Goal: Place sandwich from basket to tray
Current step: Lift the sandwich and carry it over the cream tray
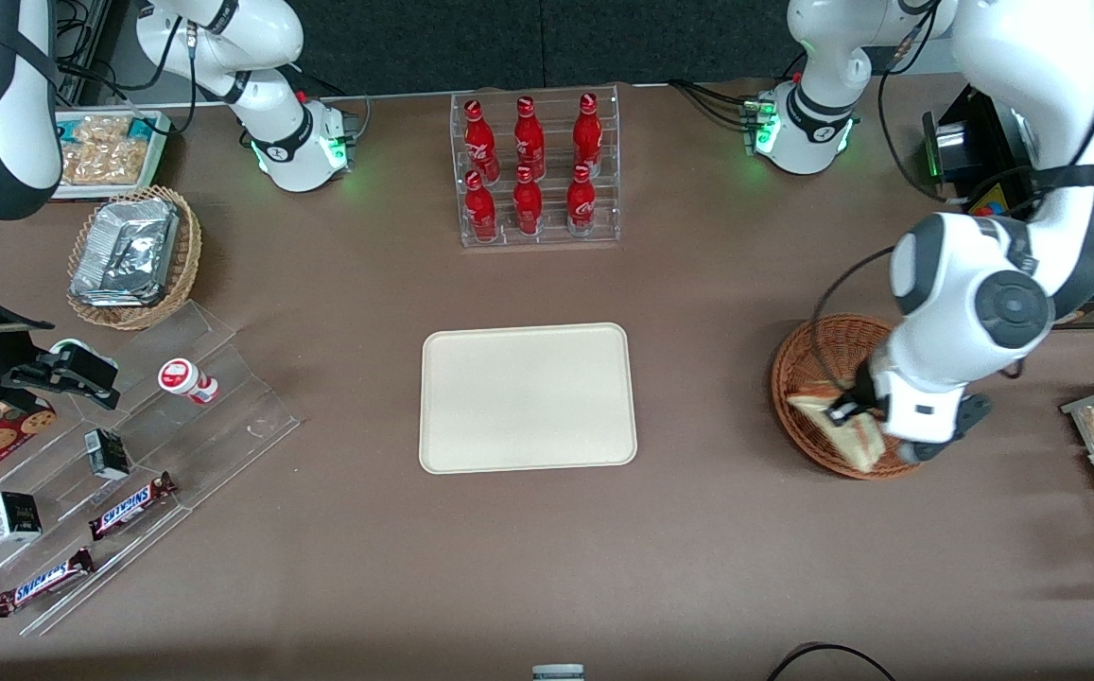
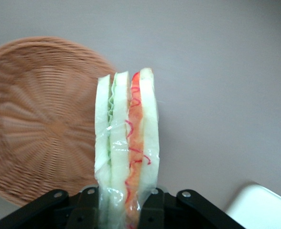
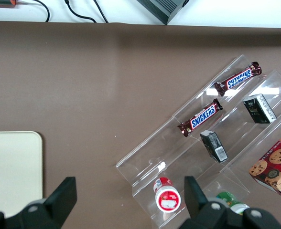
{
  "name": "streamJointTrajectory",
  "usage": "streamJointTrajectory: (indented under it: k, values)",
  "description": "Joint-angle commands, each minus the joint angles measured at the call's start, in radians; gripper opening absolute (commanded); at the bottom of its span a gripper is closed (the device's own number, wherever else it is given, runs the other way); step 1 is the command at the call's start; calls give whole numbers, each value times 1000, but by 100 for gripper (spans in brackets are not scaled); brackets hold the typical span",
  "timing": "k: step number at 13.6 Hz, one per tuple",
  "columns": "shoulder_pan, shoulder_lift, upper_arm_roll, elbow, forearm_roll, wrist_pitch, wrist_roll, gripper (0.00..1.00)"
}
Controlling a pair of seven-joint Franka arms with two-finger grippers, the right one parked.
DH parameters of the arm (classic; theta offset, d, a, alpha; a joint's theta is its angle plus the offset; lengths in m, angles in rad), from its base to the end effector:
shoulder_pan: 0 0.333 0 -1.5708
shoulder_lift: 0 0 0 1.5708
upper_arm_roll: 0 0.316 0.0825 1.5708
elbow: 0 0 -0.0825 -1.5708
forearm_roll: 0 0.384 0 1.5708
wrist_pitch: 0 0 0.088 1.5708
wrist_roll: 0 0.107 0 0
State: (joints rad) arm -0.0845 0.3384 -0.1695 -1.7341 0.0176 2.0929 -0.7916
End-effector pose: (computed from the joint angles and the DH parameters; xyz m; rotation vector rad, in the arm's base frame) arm 0.6307 -0.1533 0.3890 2.9821 0.8240 0.0026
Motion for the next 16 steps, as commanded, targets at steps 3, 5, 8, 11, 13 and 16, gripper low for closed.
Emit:
streamJointTrajectory:
  k: [3, 5, 8, 11, 13, 16]
  values:
    - [-207, 165, 4, 237, 13, -37, -63, 0]
    - [-277, 197, 4, 263, 10, -25, -60, 0]
    - [-374, 290, 2, 384, 13, -24, -43, 0]
    - [-460, 346, 2, 416, 12, 19, 52, 2]
    - [-510, 381, 5, 420, 15, 102, 57, 1]
    - [-550, 445, 5, 462, 30, 110, 93, 2]
